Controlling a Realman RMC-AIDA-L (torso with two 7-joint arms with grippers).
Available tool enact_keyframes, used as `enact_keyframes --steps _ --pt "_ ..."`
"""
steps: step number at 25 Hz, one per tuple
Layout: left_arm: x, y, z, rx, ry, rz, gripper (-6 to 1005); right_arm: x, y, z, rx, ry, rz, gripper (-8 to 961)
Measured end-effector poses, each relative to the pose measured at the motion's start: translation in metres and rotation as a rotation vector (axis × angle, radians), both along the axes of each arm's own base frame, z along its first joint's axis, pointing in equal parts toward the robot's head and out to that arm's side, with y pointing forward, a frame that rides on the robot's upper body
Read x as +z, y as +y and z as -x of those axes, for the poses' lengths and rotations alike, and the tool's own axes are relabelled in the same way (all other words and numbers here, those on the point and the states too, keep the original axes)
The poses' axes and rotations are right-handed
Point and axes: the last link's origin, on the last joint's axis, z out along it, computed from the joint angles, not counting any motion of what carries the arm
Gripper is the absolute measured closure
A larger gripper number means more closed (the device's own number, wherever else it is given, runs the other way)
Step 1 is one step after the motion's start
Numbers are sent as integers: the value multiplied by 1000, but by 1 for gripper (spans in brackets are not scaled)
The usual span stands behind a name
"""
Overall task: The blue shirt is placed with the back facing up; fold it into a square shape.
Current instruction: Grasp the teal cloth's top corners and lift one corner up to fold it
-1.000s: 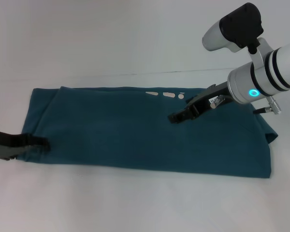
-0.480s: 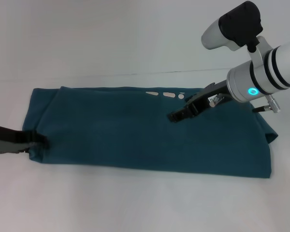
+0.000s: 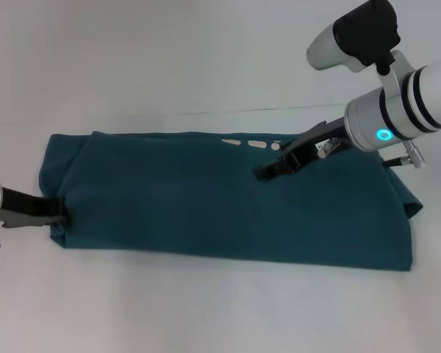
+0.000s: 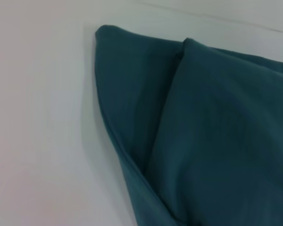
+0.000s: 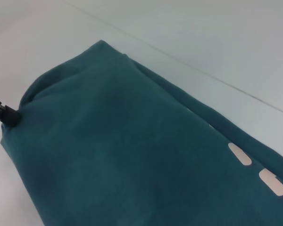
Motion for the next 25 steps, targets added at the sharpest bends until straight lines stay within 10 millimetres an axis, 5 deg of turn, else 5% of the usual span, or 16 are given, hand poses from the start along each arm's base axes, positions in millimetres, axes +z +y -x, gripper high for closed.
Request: enact_keyframes --steps 6,25 --pt "3 3 -3 -21 -4 -5 947 1 1 -1 -6 24 -17 131" --pt "30 7 -34 -118 -156 -54 944 -1 -2 -12 21 169 -90 132"
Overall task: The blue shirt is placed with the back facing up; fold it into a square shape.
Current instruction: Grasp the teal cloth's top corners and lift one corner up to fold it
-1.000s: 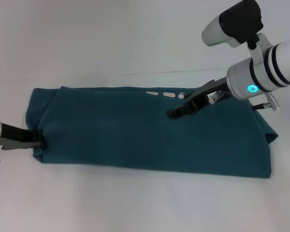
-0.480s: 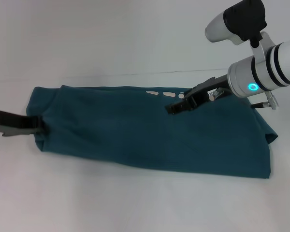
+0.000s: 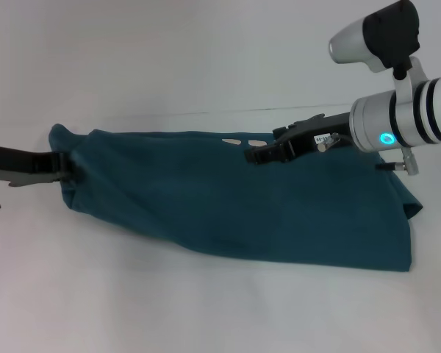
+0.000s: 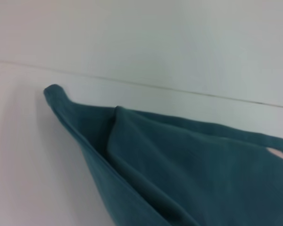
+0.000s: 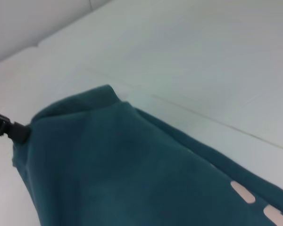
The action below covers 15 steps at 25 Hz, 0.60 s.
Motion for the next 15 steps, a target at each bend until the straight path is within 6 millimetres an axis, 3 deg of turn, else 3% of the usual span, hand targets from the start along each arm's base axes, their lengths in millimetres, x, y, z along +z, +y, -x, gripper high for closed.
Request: enact_keyframes --steps 5,15 --pt "1 2 -1 -5 4 -6 943 -7 -4 -14 -7 58 -10 132" --pt "2 -5 23 88 17 -24 906 -3 -5 -17 -1 53 -11 131"
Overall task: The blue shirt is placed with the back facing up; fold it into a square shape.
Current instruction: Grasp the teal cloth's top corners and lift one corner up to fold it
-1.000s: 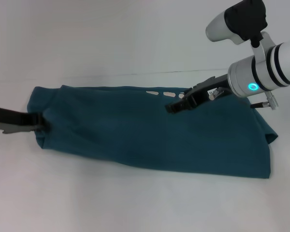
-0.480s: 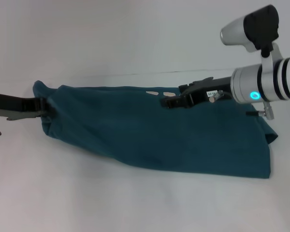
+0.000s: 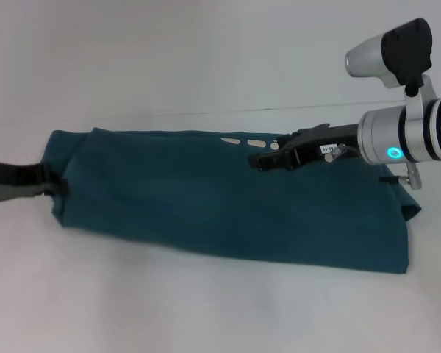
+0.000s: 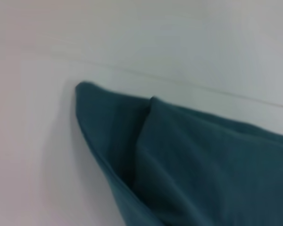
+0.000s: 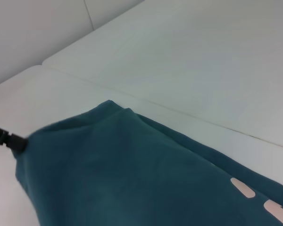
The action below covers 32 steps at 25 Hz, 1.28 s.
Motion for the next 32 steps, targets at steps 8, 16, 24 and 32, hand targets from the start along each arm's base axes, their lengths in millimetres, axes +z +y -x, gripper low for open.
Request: enact_keyframes --steps 8,16,24,32 --pt "3 -3 13 50 3 -31 772 4 0 4 26 -12 13 132" --pt "10 0 23 66 72 -58 452 9 0 7 31 -5 19 132" --pt "10 6 16 76 57 -32 199 14 3 18 58 0 0 131" --pt "0 4 10 77 30 31 155 14 3 22 62 4 6 132"
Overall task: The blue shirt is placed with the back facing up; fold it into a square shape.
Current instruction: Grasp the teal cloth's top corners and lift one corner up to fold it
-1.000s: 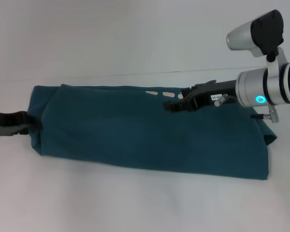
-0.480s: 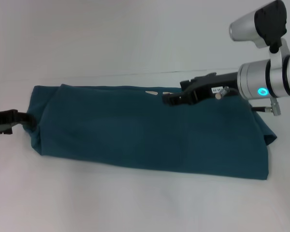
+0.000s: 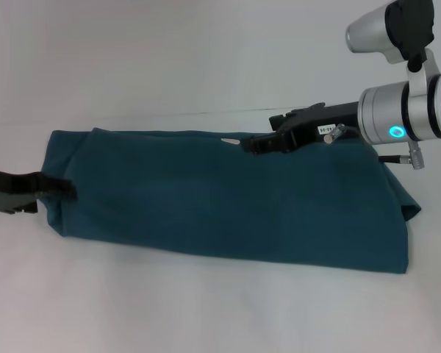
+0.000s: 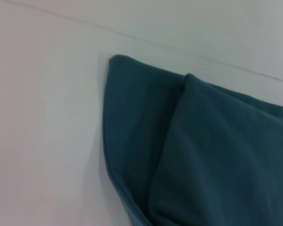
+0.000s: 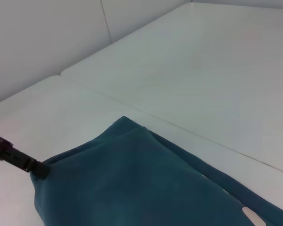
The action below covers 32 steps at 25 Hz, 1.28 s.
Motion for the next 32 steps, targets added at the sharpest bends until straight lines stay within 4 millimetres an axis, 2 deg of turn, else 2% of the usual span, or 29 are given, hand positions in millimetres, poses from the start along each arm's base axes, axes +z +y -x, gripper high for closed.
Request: enact_keyframes --steps 26,32 --pt "-28 4 -9 -63 31 54 169 -5 -4 0 1 1 25 132" --pt "-29 4 -6 -60 28 37 212 -5 -5 -1 -4 3 31 132"
